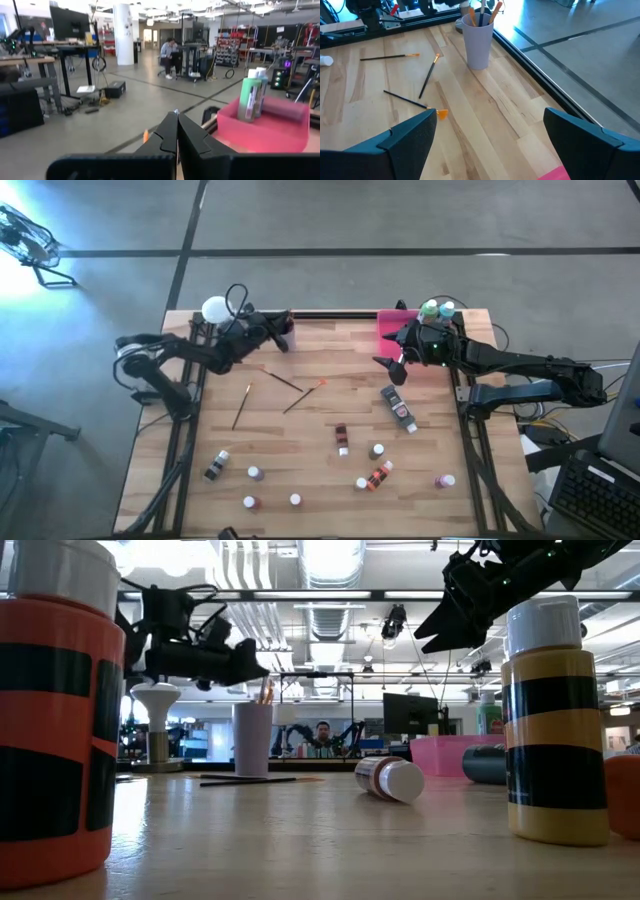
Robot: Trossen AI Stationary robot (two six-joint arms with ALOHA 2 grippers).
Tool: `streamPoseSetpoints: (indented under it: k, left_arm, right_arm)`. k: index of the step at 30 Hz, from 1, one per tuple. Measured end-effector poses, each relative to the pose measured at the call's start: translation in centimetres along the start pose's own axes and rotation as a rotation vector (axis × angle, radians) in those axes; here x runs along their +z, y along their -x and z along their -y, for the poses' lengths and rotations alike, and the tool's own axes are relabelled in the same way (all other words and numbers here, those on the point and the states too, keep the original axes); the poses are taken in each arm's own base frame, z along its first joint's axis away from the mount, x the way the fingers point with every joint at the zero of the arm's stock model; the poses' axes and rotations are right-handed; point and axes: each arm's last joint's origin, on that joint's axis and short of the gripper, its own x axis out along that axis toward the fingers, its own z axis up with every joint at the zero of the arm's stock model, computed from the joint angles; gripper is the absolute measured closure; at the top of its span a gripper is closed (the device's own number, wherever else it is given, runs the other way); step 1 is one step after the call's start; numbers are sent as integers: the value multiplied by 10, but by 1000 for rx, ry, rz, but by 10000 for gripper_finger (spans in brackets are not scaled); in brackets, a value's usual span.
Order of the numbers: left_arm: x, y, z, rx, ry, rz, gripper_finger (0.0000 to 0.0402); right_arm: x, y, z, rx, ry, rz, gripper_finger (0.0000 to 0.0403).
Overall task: Pick & Place Paint Supplies
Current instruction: Put the silver black paint brush into the purple cup, then put the small gray paint bottle into the pink bin
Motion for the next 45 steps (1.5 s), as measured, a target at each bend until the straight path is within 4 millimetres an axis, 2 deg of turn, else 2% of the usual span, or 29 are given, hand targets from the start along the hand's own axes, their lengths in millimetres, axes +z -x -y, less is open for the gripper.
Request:
streamPoseSetpoints:
  k: [14,22,35,40,45]
  left_arm:
    - [-20,-2,0,0,-6,-101,400]
    - [-24,-2,0,0,-12,-146,397]
    - [-22,-4,1,0,-4,-151,333]
    - [-9,-6,1,0,13,-108,295]
    - [27,-1,2,-36,36,27,282]
  right_arm:
    - [0,0,0,0,0,0,40]
    - [0,0,0,0,0,0,39]
    - [0,0,0,0,0,0,39]
    - [0,0,0,0,0,0,39]
    - [0,0,0,0,0,0,39]
